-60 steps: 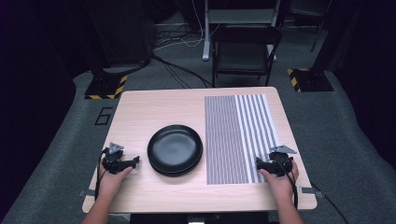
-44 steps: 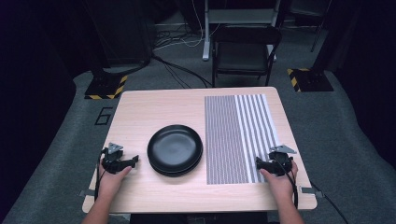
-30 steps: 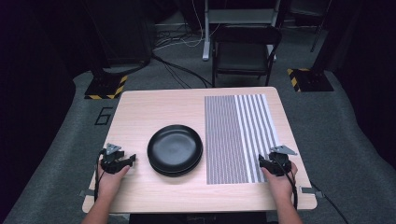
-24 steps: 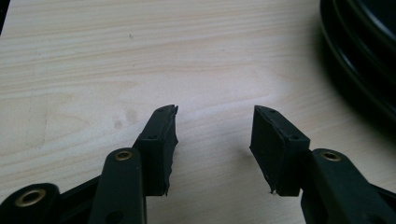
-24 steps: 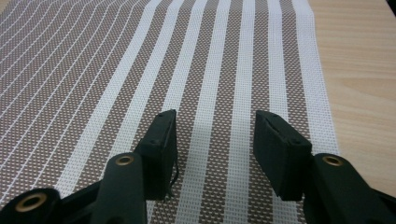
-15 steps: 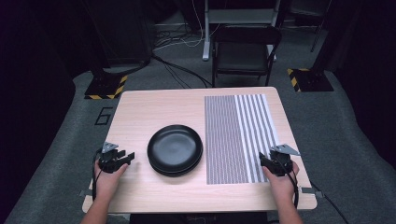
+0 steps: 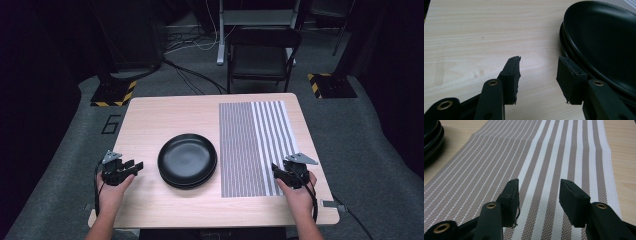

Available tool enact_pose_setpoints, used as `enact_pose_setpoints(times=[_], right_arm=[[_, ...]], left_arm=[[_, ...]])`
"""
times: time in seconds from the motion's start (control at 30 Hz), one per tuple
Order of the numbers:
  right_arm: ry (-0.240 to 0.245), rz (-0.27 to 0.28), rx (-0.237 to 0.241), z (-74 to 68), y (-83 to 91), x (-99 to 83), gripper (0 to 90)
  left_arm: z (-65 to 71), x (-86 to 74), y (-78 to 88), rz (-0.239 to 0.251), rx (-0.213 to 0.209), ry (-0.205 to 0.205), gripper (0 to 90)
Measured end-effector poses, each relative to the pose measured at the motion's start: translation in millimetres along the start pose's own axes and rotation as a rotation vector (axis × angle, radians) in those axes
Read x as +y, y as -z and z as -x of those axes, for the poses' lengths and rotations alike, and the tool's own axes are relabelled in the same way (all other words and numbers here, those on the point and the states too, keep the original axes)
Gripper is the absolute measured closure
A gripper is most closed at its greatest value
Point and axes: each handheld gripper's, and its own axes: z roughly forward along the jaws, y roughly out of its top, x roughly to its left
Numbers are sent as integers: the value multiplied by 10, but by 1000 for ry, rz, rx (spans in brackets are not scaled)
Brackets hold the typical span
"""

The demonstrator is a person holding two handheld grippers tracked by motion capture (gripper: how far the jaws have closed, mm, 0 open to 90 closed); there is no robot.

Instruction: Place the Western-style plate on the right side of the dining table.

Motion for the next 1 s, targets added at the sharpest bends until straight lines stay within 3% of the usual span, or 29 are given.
enact_pose_setpoints(times=[0.27,0.47,0.57,0.73,0.77,0.93,1.0], right_arm=[[-4,-11,36,-94,30,126,502],[-22,0,118,-169,60,266,508],[-14,-6,118,-203,46,320,513],[-11,-1,134,-264,37,416,518],[-15,6,141,-294,36,454,520],[-33,14,156,-358,13,513,525],[-40,17,160,-387,-8,535,527]], left_arm=[[57,135,28,-11,-35,62,571],[175,289,29,-36,-40,6,591],[228,343,21,-23,-43,-6,591],[260,405,-58,-27,-70,25,598],[265,422,-95,-25,-87,53,609],[270,456,-144,-24,-95,82,628],[269,463,-155,-27,-99,111,633]])
